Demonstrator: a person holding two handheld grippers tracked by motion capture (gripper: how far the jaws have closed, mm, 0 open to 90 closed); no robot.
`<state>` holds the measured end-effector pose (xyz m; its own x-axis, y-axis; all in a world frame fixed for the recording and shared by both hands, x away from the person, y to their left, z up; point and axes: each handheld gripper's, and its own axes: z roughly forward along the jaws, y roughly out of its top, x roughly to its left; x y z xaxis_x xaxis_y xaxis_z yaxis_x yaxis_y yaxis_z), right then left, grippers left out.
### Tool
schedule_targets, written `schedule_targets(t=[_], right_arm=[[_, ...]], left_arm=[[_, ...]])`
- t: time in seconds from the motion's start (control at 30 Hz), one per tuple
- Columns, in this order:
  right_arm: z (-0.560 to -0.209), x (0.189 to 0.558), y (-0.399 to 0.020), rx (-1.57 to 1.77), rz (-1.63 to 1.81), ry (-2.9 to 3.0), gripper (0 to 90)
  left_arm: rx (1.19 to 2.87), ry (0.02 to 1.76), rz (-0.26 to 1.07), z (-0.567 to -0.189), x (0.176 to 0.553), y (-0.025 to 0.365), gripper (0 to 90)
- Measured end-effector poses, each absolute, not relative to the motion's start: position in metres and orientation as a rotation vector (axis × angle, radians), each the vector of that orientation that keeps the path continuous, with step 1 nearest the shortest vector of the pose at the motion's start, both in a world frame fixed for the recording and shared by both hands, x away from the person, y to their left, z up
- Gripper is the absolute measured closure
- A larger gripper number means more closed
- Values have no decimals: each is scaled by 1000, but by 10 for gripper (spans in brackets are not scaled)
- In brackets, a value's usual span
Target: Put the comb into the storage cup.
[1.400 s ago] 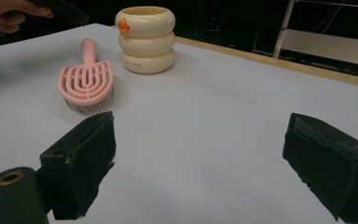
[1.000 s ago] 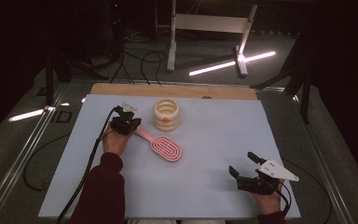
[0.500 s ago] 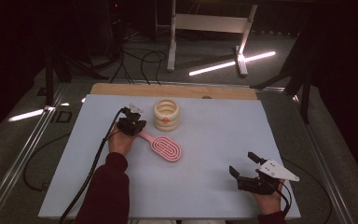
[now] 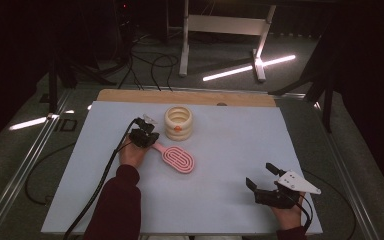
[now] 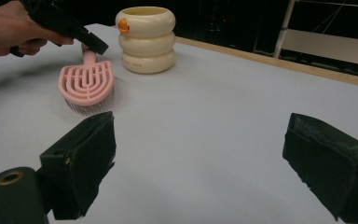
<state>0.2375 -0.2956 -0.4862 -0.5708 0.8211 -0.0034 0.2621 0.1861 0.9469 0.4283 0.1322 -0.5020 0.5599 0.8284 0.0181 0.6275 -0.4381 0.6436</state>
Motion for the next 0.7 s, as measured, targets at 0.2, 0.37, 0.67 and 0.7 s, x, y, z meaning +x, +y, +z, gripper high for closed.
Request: schedule_targets(t=[0.2,0.37,0.67,0.7], right_arm=[[-486,237,-296,1016,1388,1938,94],[-486,237,-296,1015,1389,1937,94],[-486,237,-296,1013,1385,1941,94],[-486,237,-295,1014,1387,1941,94]], left_arm=[[2248,1154,451,-505,427,131,900],[2263,1157,449,-506,423,135,899],[2275,1156,443,-501,412,145,900],[2274,1155,441,-500,411,146,899]])
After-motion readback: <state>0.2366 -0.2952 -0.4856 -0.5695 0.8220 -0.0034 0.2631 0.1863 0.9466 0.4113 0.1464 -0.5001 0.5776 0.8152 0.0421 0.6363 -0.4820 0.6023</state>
